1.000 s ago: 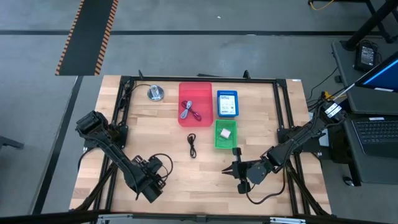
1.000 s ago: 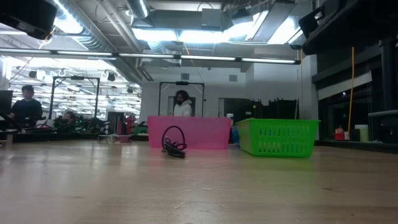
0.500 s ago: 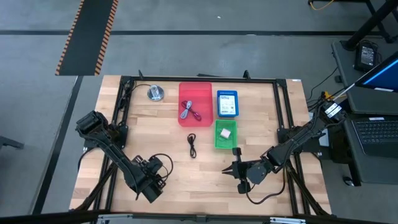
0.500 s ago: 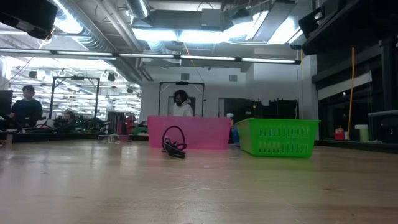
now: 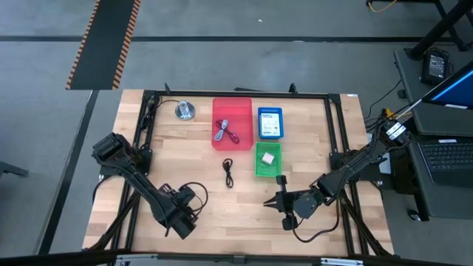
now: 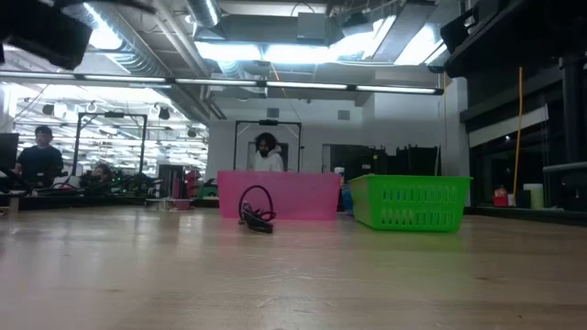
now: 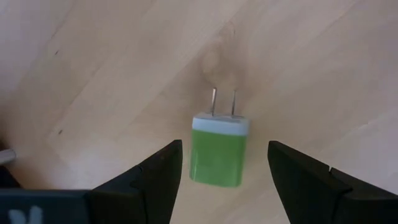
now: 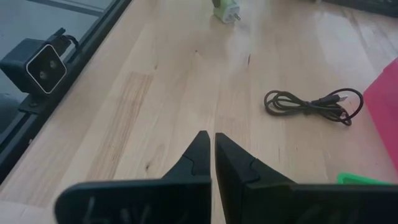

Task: Pick and place items into bin
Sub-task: Put the green charger adapter into the green bin

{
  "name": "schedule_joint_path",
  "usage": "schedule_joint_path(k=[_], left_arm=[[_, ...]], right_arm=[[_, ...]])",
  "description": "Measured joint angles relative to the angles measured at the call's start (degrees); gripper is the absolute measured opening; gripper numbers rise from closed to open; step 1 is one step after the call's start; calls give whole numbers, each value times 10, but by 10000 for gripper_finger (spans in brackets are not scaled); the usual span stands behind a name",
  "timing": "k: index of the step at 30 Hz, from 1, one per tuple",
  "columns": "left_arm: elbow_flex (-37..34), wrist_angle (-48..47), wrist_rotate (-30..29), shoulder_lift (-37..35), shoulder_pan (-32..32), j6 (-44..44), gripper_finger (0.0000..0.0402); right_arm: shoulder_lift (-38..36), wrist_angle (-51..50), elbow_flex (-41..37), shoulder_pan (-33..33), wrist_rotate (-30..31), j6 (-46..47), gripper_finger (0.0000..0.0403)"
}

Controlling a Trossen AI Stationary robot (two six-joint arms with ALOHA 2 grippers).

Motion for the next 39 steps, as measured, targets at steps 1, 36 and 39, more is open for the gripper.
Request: schedule_joint_path(k=[1, 36, 39], left_arm=[[0, 0, 4, 5, 1, 4, 230], [0, 9, 54, 34, 8, 28, 182], [0, 8, 66, 34, 8, 23, 175]], right_arm=[[0, 0, 0, 0, 0, 0, 5], [0, 3, 0, 0, 0, 0, 5], [0, 3, 0, 0, 0, 0, 5]])
